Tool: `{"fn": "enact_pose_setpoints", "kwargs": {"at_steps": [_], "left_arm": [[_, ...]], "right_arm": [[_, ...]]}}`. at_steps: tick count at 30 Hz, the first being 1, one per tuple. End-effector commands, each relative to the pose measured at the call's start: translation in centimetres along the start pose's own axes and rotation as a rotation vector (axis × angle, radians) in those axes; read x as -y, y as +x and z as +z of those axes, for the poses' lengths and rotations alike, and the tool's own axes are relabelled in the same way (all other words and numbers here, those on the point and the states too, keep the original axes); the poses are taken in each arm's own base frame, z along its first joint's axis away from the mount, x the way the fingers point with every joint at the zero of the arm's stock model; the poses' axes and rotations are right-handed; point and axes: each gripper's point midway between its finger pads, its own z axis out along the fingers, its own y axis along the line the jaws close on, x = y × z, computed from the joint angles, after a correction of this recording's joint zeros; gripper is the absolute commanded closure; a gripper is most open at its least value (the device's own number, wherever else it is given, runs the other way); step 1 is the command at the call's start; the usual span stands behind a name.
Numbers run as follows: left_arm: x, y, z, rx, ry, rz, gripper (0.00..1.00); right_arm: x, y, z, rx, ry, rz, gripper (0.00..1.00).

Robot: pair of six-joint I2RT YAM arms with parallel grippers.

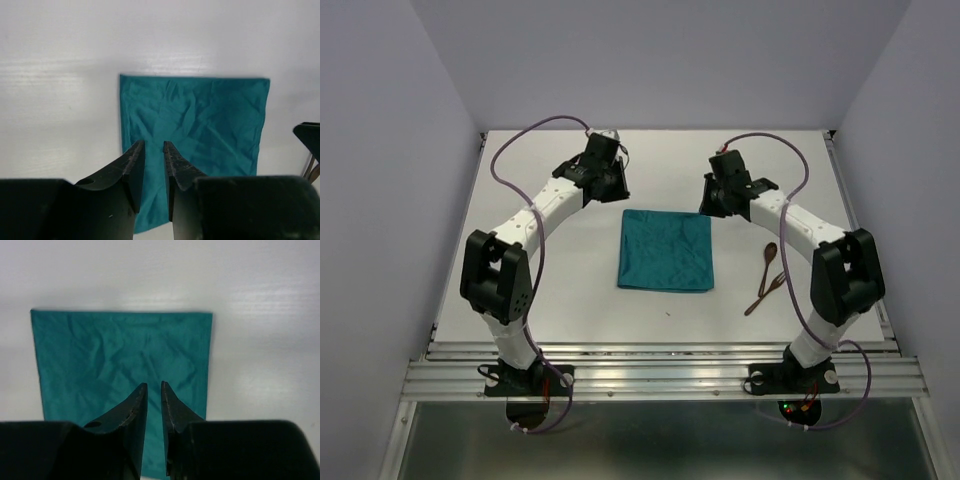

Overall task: Fold the napkin into a case and place the utensils inside
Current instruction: Smooth out the square-folded napkin at the center of the board.

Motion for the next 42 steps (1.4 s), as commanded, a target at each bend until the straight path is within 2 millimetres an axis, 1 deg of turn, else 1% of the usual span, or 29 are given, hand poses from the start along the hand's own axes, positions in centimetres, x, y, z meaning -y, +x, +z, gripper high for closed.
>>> {"fn": "enact_pose_setpoints", "kwargs": {"at_steps": [1,2,3,4,5,6,7,9,10,11,13,14,17,18,19,20,22,27,28,31,33,37,38,40,42], "left_arm": [[-0.6,4.7,-2.0,-0.1,0.068,0.036,0.67],[-0.6,5.4,-2.4,-0.106,0.08,0.037,0.68],[-0.6,6.5,-2.7,-0.121,0.09,0.046,0.68],[-1.0,8.2,-3.2,-0.145,0.096,0.052,0.69],[-0.8,8.7,-3.4,-0.143,0.108,0.06,0.7],[-0.3,10.0,-3.6,-0.163,0.128,0.084,0.71],[-0.2,11.7,-3.6,-0.194,0.162,0.105,0.71],[-0.2,13.6,-3.3,-0.233,0.165,0.12,0.72],[-0.3,15.0,-2.9,-0.267,0.159,0.125,0.73],[-0.3,15.7,-2.7,-0.283,0.159,0.124,0.74],[0.0,16.8,-2.6,-0.302,0.183,0.117,0.75],[0.1,17.0,-2.6,-0.306,0.193,0.107,0.75],[0.3,18.5,-2.3,-0.347,0.217,0.122,0.74],[0.1,18.9,-2.1,-0.365,0.204,0.123,0.74],[-0.5,19.9,-1.7,-0.403,0.174,0.123,0.75],[-0.6,20.3,-1.6,-0.412,0.171,0.123,0.76],[-1.1,20.8,-1.7,-0.415,0.151,0.117,0.76],[-2.4,20.8,-2.1,-0.41,0.085,0.125,0.76],[-2.7,20.9,-2.1,-0.413,0.075,0.126,0.76],[-3.5,21.4,-2.2,-0.42,0.037,0.117,0.76],[-3.6,21.3,-2.5,-0.41,0.035,0.11,0.77],[-3.3,19.9,-3.6,-0.354,0.047,0.105,0.76],[-3.1,19.8,-3.7,-0.354,0.052,0.104,0.76],[-3.4,20.4,-3.4,-0.374,0.043,0.106,0.76],[-4.1,20.8,-3.2,-0.387,0.006,0.105,0.77]], "right_arm": [[-1.3,4.5,-4.0,-0.042,-0.005,-0.023,0.77],[-0.8,5.3,-4.3,-0.054,0.005,-0.006,0.77],[-0.8,6.0,-5.3,-0.055,-0.003,0.002,0.77],[0.2,7.9,-5.3,-0.091,0.018,0.029,0.77],[0.6,8.6,-5.5,-0.102,0.021,0.04,0.77],[0.6,9.5,-5.7,-0.119,0.012,0.043,0.77],[1.2,10.6,-6.0,-0.138,0.018,0.06,0.77],[1.5,11.9,-5.9,-0.172,0.014,0.072,0.77],[1.0,12.5,-5.9,-0.195,-0.015,0.085,0.78],[1.0,13.6,-5.7,-0.216,-0.017,0.081,0.78],[0.4,14.6,-5.7,-0.239,-0.048,0.094,0.77],[0.5,15.3,-5.5,-0.255,-0.04,0.091,0.78],[1.1,16.0,-5.0,-0.263,-0.016,0.097,0.78],[1.2,16.0,-4.9,-0.262,-0.013,0.094,0.78],[1.2,16.0,-4.8,-0.261,-0.012,0.089,0.78],[1.3,16.0,-4.7,-0.262,-0.008,0.087,0.78],[1.8,16.6,-4.5,-0.273,0.004,0.083,0.78],[3.0,18.4,-3.5,-0.308,0.035,0.072,0.77],[3.5,19.2,-3.3,-0.323,0.046,0.069,0.77],[4.7,19.7,-2.7,-0.32,0.096,0.056,0.77],[4.9,19.9,-2.6,-0.322,0.1,0.054,0.77],[4.6,19.4,-2.7,-0.308,0.095,0.061,0.77],[4.6,19.4,-2.7,-0.305,0.093,0.064,0.77],[4.5,19.4,-2.6,-0.308,0.089,0.062,0.77],[4.4,19.2,-2.7,-0.304,0.091,0.06,0.77]]}}
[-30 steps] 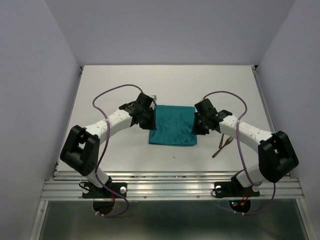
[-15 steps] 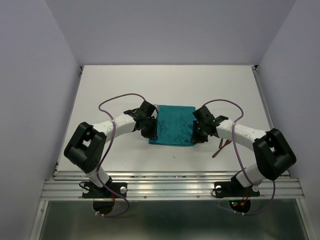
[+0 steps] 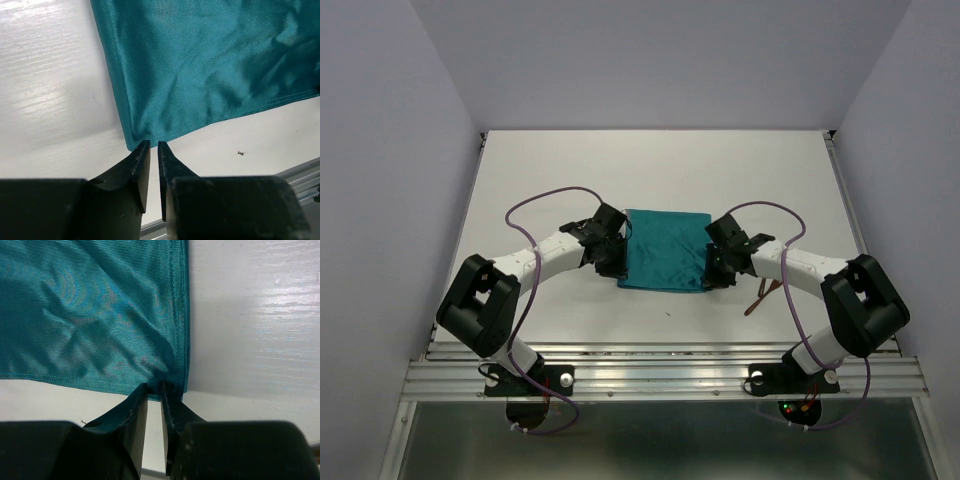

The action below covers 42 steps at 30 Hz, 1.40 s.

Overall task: Fold the napkin into a case and place the utensils inside
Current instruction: Smooth out the square-folded napkin at the center of the board, then pick up the top corner of the square-folded napkin from the center of the board.

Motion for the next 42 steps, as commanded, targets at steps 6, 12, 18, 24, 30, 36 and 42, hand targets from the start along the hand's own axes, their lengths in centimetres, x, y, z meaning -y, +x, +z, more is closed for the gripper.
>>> {"fn": "enact_pose_setpoints", "kwargs": {"at_steps": [6,12,18,24,30,36,42], "left_arm": [[-1.1,1.0,0.5,-0.011,-0.042,-0.013,0.76],[-1.9,2.6,2.4,-0.065,-0.056,-0.026,0.77],[-1.6,2.5,2.0,-0.078,-0.051,-0.002,0.76],[-0.4,0.0,-1.1,-0.006,-0.039,0.012,0.73],[0.6,-3.5,-4.6,0.099,-0.059,0.03,0.69],[0.8,-5.4,-6.0,0.157,-0.075,0.021,0.66],[-0.4,-5.8,-5.5,0.177,-0.115,-0.019,0.65]], "right_arm": [[0.7,-1.0,-0.7,0.093,0.03,0.028,0.77],[0.8,-2.6,-2.2,0.186,0.032,0.068,0.76],[1.7,-3.0,-2.3,0.21,0.07,0.097,0.69],[0.7,-1.9,-1.7,0.151,0.015,0.115,0.68],[0.9,-1.3,-1.2,0.13,0.013,0.117,0.69],[1.0,-0.9,-0.9,0.116,0.015,0.114,0.69],[1.0,-0.8,-0.7,0.109,0.013,0.108,0.72]]}}
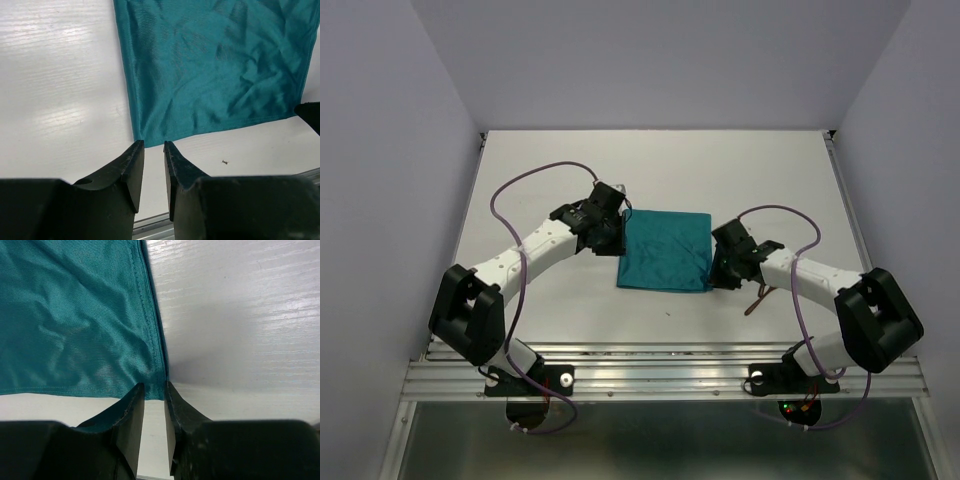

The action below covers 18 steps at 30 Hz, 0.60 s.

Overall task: Fold the napkin into a case and place the utensils inside
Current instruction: Pick up the top corner of the square-folded napkin from the center of the board.

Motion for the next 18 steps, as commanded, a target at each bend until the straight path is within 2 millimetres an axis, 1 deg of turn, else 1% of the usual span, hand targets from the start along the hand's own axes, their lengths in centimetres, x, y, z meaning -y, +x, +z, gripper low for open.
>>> {"fn": "enact_pose_setpoints", "kwargs": {"at_steps": [1,5,16,18], "left_arm": [[-1.4,-0.7,-0.3,0.033,-0.054,-0.028,0.65],[-1.5,-0.9,-0.3,0.041,-0.05,-0.038,0.65],[-1.6,-0.7,0.5,0.027,-0.045,-0.038,0.65],[-1.5,-0.7,0.6,0.025,-0.041,-0.034,0.65]], "right_arm": [[-0.3,0.0,0.4,0.005,-0.018,0.006,0.72],[0.1,0.4,0.7,-0.009,-0.004,0.002,0.71],[0.8,0.2,0.6,0.003,0.03,-0.009,0.7],[0.8,0.2,0.5,0.003,0.028,-0.011,0.74]]}}
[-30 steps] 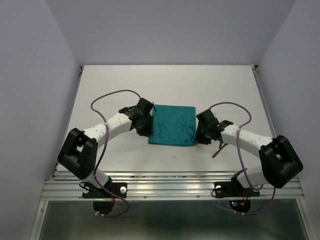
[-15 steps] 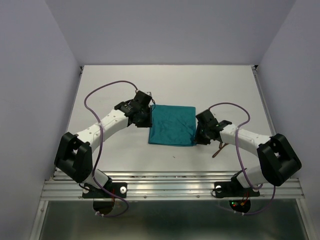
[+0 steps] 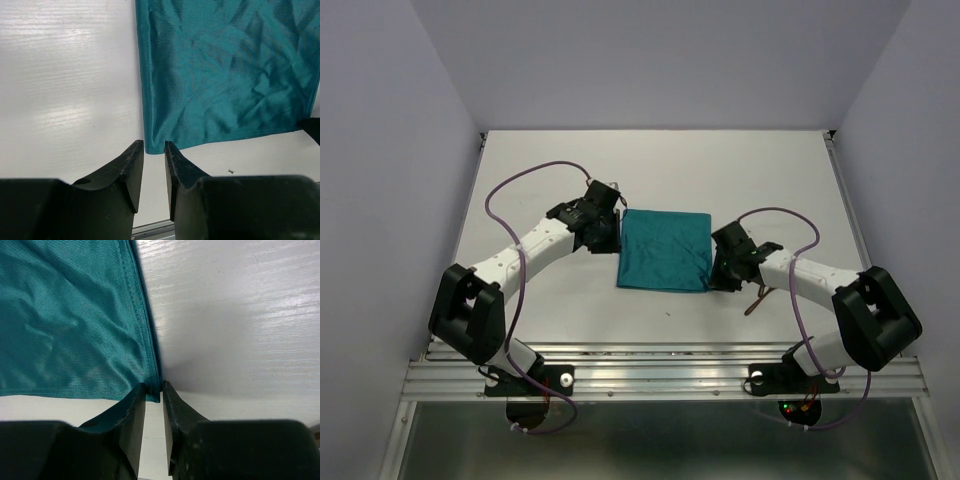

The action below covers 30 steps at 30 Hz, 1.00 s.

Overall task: Fold the napkin into a case and place the utensils inside
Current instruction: Pick up the top corner of the square-folded napkin from the center of the board.

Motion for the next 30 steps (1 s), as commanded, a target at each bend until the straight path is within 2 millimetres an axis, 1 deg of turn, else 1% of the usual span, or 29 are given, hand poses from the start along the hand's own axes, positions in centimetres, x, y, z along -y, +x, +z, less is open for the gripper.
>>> {"fn": "enact_pose_setpoints", "kwargs": {"at_steps": [1,3,4,6,9,10,16,17,19,21,24,27,30], "left_arm": [[-0.1,0.1,0.5,0.001,-0.003,0.004,0.65],[-0.2,0.0,0.6,0.002,-0.003,0.004,0.65],[-0.1,0.0,0.6,0.0,-0.002,0.004,0.65],[-0.2,0.0,0.7,0.0,-0.004,0.005,0.65],[-0.4,0.1,1.2,-0.003,-0.008,0.002,0.64],[-0.5,0.0,1.5,-0.003,-0.011,-0.002,0.64],[-1.0,0.1,2.4,-0.013,-0.024,-0.008,0.64],[-0.5,0.2,2.5,-0.024,0.003,-0.009,0.64],[-0.6,0.0,2.5,-0.022,0.004,-0.012,0.64],[-0.6,-0.1,2.6,-0.019,0.005,-0.016,0.64],[-0.1,-0.6,2.5,-0.014,0.033,-0.032,0.64],[-0.1,-0.8,2.6,-0.003,0.024,-0.064,0.64],[-0.7,-1.0,2.7,0.013,0.009,-0.119,0.64]], "right_arm": [[0.2,-0.5,-0.1,0.023,0.012,-0.005,0.81],[0.1,-0.7,-0.2,0.029,0.01,-0.005,0.87],[0.0,-0.7,-0.4,0.032,0.006,-0.004,0.91],[-0.1,-1.0,-0.6,0.041,0.004,-0.005,0.94],[-0.5,-1.5,-1.0,0.052,-0.004,-0.006,0.96],[-0.5,-1.5,-1.1,0.05,0.0,-0.008,0.98],[-1.0,-2.4,-2.0,0.068,-0.005,-0.016,0.98],[-1.1,-2.6,-2.1,0.074,-0.007,-0.017,0.98],[-1.5,-3.0,-2.5,0.086,-0.016,-0.016,0.98],[-1.6,-3.3,-2.7,0.095,-0.018,-0.018,0.98],[-2.0,-3.7,-2.6,0.1,-0.021,-0.017,0.98],[-3.2,-4.2,-2.4,0.1,-0.057,-0.02,0.98],[-4.9,-5.8,-2.3,0.134,-0.09,-0.018,0.98]]}}
